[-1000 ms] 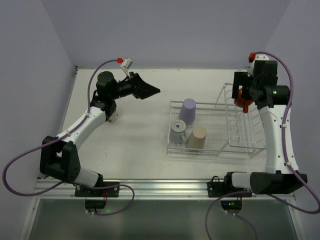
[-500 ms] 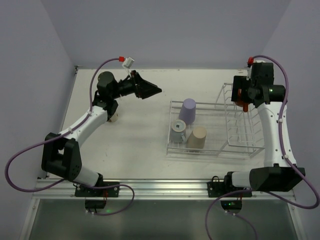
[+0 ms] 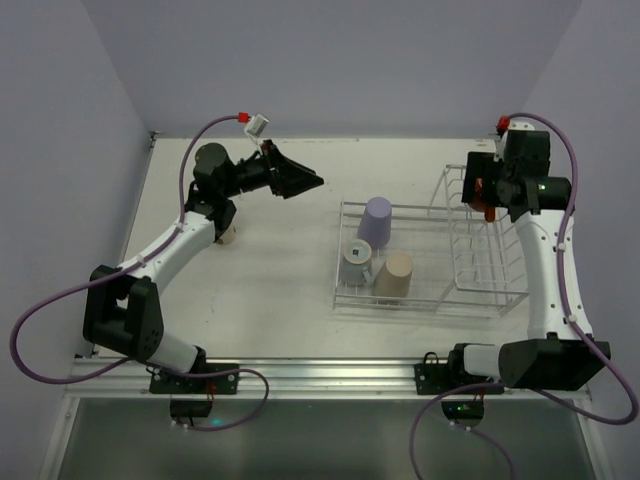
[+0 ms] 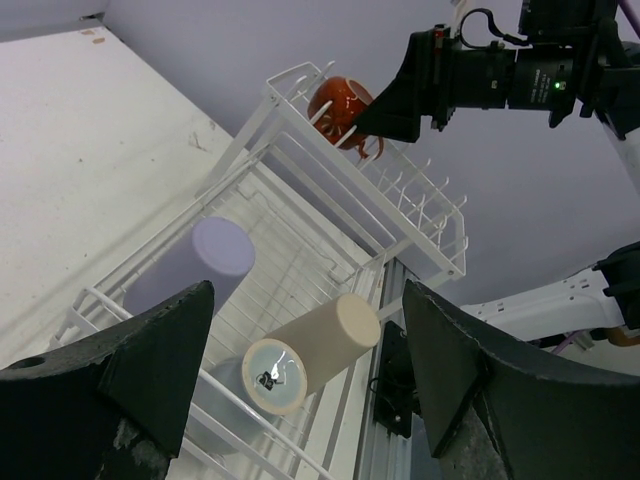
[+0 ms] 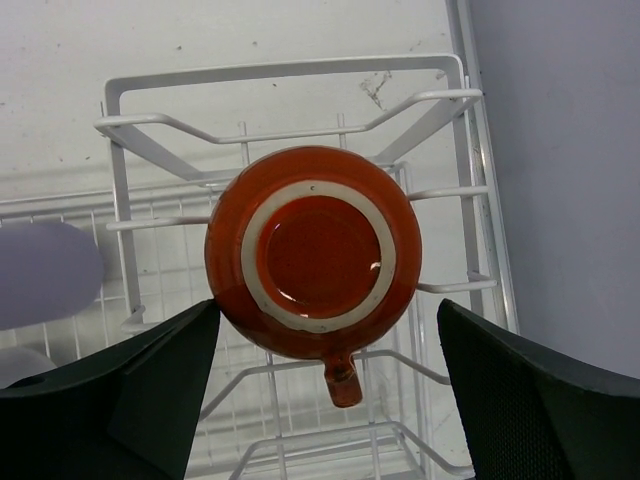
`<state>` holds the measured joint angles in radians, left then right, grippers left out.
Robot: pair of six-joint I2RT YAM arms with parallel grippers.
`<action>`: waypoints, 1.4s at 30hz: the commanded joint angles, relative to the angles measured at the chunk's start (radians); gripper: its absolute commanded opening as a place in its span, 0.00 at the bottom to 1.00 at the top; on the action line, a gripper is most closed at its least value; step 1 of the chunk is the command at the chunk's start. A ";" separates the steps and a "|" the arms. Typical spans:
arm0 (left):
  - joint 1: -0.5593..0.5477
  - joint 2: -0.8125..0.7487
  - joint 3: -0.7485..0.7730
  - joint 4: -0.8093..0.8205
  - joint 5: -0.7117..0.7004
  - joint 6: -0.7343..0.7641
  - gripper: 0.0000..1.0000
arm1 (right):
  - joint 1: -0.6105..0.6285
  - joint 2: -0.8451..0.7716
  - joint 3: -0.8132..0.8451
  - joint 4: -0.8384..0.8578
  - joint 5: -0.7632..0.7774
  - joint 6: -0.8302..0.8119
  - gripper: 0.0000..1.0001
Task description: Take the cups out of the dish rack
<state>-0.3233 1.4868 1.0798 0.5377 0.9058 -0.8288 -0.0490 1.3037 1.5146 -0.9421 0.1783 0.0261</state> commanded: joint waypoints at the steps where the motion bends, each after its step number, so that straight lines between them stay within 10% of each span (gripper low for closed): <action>1: -0.010 0.004 0.006 0.059 0.016 -0.013 0.80 | 0.000 -0.033 -0.005 0.069 -0.059 0.023 0.92; 42: -0.033 0.053 -0.003 0.073 0.027 0.002 0.81 | 0.000 0.088 0.045 0.060 -0.025 0.024 0.92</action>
<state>-0.3496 1.5379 1.0798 0.5602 0.9134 -0.8291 -0.0513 1.3861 1.5501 -0.9028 0.1650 0.0525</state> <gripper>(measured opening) 0.807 0.924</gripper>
